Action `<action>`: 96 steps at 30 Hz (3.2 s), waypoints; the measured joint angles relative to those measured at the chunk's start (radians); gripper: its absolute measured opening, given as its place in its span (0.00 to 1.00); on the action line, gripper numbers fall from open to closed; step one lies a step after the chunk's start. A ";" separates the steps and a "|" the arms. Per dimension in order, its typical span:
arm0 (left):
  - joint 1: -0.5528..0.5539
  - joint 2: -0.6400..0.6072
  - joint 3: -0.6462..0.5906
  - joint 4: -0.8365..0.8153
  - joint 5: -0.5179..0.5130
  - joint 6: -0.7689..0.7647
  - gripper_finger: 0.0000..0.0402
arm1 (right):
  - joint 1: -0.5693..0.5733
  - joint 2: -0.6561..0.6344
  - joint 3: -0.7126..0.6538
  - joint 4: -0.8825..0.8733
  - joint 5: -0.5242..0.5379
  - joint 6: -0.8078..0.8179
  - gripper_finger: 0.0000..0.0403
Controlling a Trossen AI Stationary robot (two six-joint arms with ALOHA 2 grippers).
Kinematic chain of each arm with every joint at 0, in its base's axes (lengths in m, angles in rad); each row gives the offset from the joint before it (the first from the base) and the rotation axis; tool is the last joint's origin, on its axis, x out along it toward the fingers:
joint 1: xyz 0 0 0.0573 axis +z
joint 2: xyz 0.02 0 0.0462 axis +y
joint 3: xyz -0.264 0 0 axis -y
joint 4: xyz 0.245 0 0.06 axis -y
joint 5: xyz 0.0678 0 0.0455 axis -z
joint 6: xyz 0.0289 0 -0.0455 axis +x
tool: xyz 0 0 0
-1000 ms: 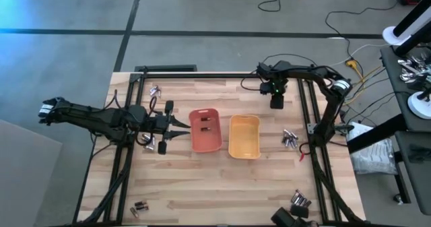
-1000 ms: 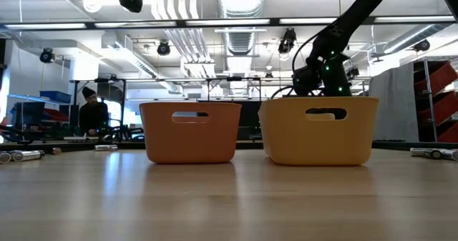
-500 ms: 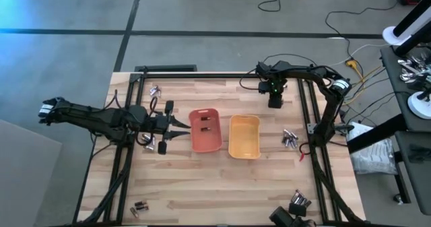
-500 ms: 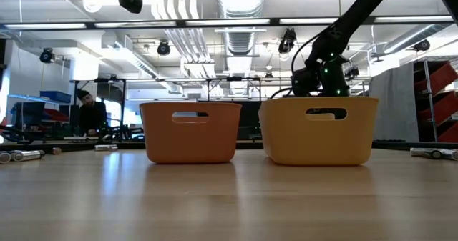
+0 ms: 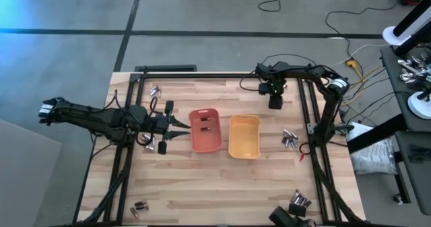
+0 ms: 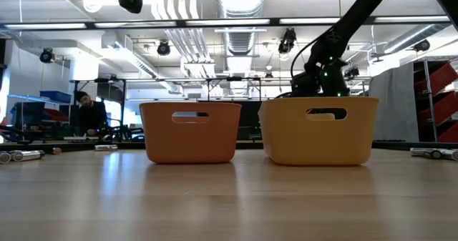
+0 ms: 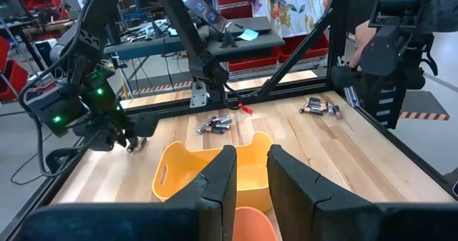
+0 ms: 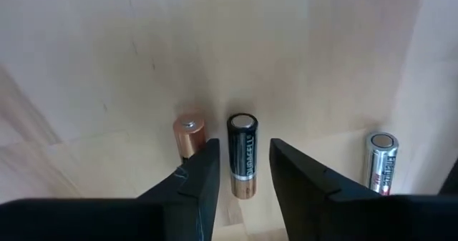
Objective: Sort batteries
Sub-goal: Put the brown-black battery into the orange bin
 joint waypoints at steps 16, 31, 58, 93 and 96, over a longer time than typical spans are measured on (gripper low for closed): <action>0.000 0.000 0.000 -0.003 0.000 -0.022 0.15 | -0.005 0.014 -0.015 0.074 0.005 0.020 0.21; 0.000 0.000 0.000 -0.002 0.000 -0.023 0.15 | -0.011 0.010 -0.035 0.095 0.005 0.036 0.13; 0.000 0.000 0.000 -0.003 0.000 -0.023 0.15 | 0.550 -0.361 0.116 0.075 0.086 0.257 0.10; 0.000 0.000 0.000 -0.002 0.001 -0.023 0.15 | 0.799 0.068 0.115 1.011 -0.079 0.423 0.10; 0.000 0.000 0.000 -0.002 0.001 -0.023 0.15 | 0.785 0.089 0.115 1.021 -0.079 0.437 0.10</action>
